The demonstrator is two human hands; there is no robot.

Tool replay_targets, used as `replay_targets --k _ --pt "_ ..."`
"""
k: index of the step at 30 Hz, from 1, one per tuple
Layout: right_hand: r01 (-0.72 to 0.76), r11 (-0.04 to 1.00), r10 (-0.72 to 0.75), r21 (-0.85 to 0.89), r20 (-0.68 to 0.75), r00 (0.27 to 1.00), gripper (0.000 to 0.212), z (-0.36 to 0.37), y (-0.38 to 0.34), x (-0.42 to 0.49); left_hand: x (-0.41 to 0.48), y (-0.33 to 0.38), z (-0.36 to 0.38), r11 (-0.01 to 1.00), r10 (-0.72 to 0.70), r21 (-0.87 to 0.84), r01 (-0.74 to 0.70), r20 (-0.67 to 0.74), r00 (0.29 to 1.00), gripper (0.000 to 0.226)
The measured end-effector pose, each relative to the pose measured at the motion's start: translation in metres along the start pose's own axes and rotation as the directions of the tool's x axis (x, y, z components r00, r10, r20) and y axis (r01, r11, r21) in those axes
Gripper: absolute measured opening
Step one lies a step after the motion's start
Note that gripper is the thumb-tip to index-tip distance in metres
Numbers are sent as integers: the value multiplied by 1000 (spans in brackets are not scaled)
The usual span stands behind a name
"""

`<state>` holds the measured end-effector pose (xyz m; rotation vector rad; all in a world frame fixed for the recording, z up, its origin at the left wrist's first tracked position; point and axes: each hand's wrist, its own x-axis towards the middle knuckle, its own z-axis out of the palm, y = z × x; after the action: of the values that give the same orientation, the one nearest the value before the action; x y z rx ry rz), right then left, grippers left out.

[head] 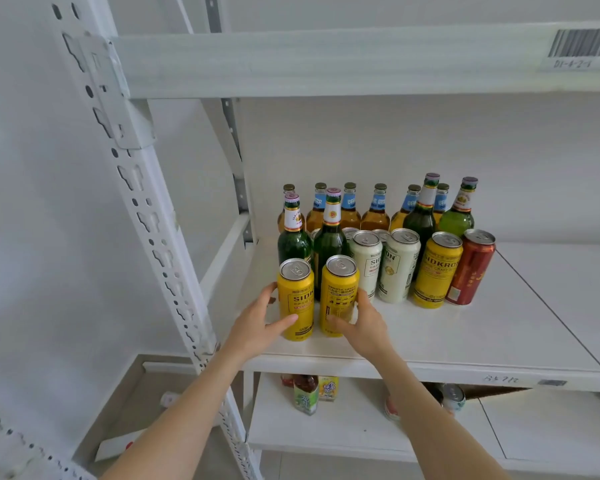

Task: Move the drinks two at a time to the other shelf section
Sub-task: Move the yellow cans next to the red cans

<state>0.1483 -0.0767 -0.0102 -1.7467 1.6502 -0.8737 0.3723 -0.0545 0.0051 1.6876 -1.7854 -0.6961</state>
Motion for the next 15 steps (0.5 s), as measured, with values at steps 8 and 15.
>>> replay_targets --k 8,15 --pt "-176 861 86 477 205 975 60 -5 4 23 33 4 2 917 -115 -365 161 145 983 73" --pt "-219 783 118 582 206 971 60 -7 0 19 31 7 11 815 -120 -555 164 116 986 63"
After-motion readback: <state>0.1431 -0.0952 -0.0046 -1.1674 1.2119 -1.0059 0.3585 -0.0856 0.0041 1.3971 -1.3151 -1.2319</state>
